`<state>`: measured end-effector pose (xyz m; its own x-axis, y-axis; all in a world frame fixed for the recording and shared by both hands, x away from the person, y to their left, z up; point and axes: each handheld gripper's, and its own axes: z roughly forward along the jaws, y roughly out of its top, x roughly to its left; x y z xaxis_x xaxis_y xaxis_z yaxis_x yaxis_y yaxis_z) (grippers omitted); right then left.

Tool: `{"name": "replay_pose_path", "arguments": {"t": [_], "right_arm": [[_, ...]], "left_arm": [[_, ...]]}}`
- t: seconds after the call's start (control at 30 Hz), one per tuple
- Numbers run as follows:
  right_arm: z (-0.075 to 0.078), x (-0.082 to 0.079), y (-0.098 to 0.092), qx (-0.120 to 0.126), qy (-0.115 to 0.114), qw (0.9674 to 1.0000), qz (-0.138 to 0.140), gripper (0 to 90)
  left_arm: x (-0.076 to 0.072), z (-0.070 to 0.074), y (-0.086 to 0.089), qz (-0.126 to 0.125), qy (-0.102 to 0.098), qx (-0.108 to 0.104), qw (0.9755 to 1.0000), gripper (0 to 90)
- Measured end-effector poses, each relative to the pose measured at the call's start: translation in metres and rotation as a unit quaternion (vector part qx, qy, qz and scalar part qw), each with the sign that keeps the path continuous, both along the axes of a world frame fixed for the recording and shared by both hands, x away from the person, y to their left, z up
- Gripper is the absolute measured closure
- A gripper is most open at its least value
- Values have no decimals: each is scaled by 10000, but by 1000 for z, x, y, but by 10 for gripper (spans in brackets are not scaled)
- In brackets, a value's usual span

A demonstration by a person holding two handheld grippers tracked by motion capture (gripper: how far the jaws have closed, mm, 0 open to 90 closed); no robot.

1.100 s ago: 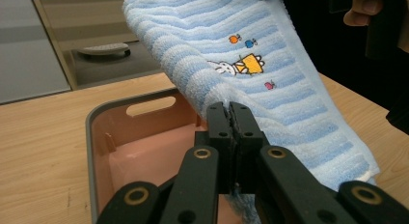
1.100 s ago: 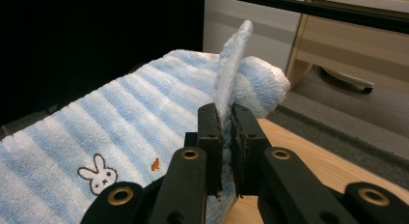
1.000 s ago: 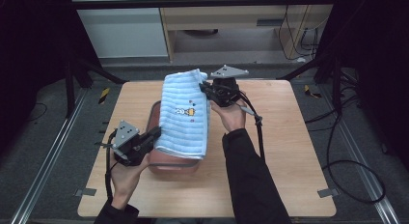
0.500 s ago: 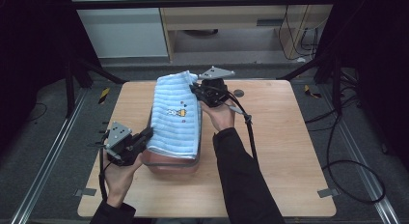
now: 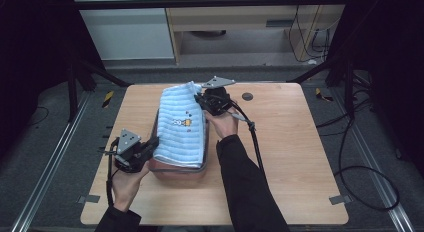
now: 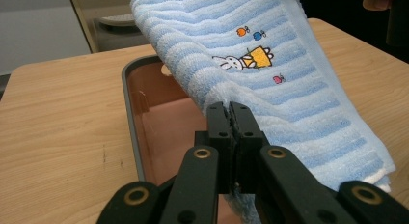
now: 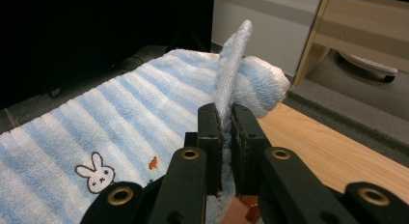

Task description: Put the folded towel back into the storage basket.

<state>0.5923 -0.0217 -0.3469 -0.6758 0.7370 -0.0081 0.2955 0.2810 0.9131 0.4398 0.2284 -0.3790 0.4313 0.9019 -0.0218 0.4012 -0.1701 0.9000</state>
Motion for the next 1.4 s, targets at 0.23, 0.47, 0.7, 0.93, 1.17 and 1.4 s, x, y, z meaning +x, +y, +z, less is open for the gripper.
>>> {"name": "replay_pose_path", "arguments": {"t": [0.23,0.47,0.7,0.93,1.17,1.4], "right_arm": [[-12,2,2,-50,70,10000,-10,842],[-25,4,3,-129,162,9998,-31,842],[-39,5,5,-202,233,9995,-26,841],[-52,7,9,-264,322,9991,-4,840],[-63,7,9,-333,418,9986,-18,837],[-72,8,10,-479,597,9971,-17,790]], "left_arm": [[3,-9,1,-7,98,63,9999,881],[5,-21,0,-28,237,180,9996,881],[4,-30,-2,2,492,128,9987,881],[6,-40,1,39,520,404,9978,881],[8,-47,0,52,610,506,9968,880],[12,-51,3,112,689,487,9964,864]]}}
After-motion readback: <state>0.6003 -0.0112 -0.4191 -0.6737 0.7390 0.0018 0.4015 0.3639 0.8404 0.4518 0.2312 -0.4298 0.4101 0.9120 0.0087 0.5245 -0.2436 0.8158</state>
